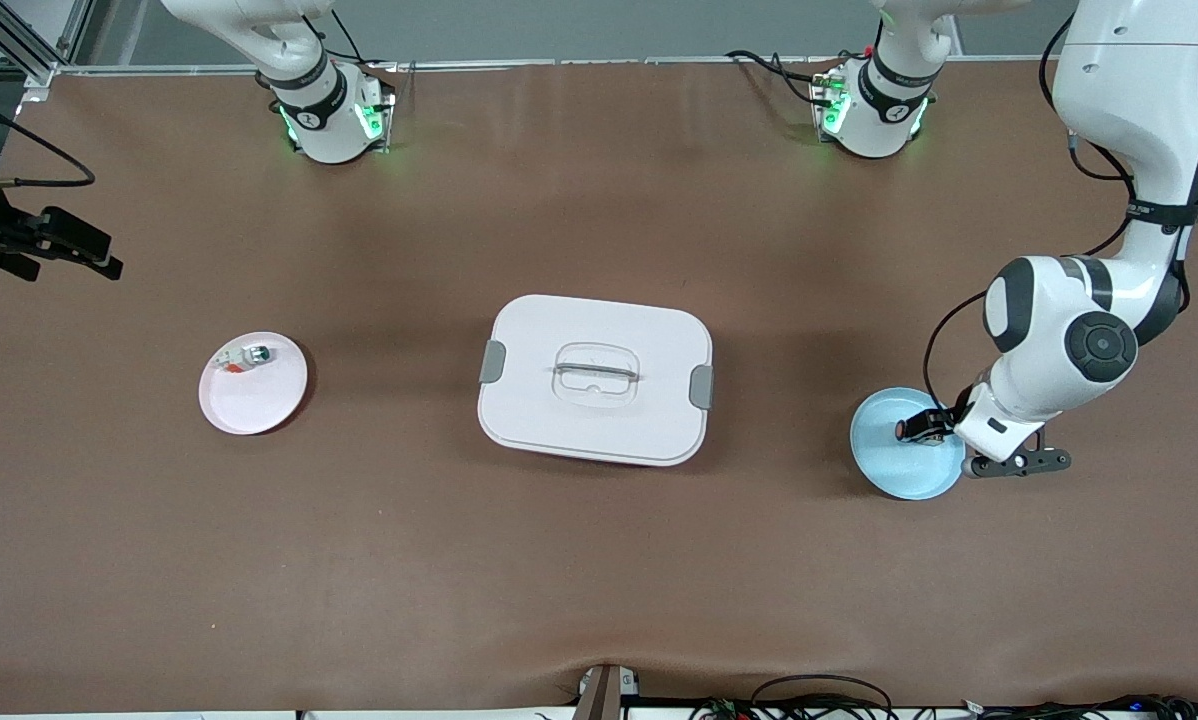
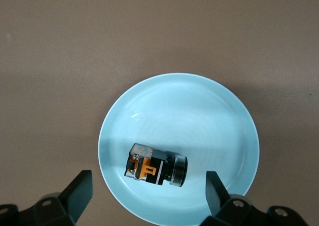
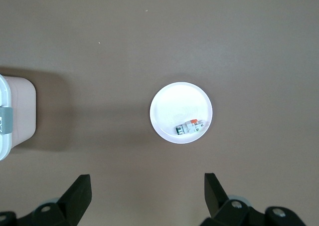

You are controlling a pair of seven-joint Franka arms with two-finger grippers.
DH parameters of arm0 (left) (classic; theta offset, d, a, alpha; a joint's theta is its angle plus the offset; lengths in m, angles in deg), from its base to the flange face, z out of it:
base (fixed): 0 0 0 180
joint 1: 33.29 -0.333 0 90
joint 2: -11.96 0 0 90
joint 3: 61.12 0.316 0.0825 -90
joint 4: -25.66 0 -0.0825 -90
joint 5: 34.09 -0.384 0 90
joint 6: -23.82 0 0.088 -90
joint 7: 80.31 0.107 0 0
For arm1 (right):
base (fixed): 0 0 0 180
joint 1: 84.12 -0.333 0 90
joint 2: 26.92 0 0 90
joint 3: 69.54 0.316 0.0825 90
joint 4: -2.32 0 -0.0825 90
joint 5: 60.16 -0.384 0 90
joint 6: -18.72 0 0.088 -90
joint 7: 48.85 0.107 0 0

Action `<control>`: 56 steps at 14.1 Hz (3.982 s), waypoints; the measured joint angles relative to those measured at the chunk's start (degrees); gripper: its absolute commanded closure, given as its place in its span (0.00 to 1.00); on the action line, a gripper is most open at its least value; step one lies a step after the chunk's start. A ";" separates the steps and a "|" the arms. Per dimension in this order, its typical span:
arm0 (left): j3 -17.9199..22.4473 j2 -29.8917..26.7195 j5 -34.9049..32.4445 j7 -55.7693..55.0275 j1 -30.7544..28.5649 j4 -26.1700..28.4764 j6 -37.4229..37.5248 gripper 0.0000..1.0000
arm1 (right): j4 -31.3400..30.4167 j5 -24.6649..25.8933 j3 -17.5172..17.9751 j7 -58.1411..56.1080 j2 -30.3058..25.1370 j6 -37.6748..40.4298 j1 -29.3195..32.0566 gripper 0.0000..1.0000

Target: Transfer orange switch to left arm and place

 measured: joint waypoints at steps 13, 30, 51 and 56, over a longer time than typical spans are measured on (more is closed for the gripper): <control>-0.69 -20.07 0.00 0.34 -1.35 -1.47 20.57 0.00 | 0.00 1.74 0.40 -0.07 -0.51 -0.37 -0.33 0.00; -1.07 -42.66 5.82 1.91 -1.31 4.48 30.35 0.00 | 0.00 2.45 0.48 -1.59 -0.70 -0.64 -0.44 0.00; -1.06 -27.25 5.92 6.18 -1.33 -13.74 43.16 0.00 | 0.00 2.52 0.67 -1.67 -0.94 -0.91 -1.55 0.00; -1.06 -26.61 5.91 6.18 -1.36 -14.71 43.42 0.00 | 0.00 2.52 0.67 -1.67 -0.97 -0.87 -1.55 0.00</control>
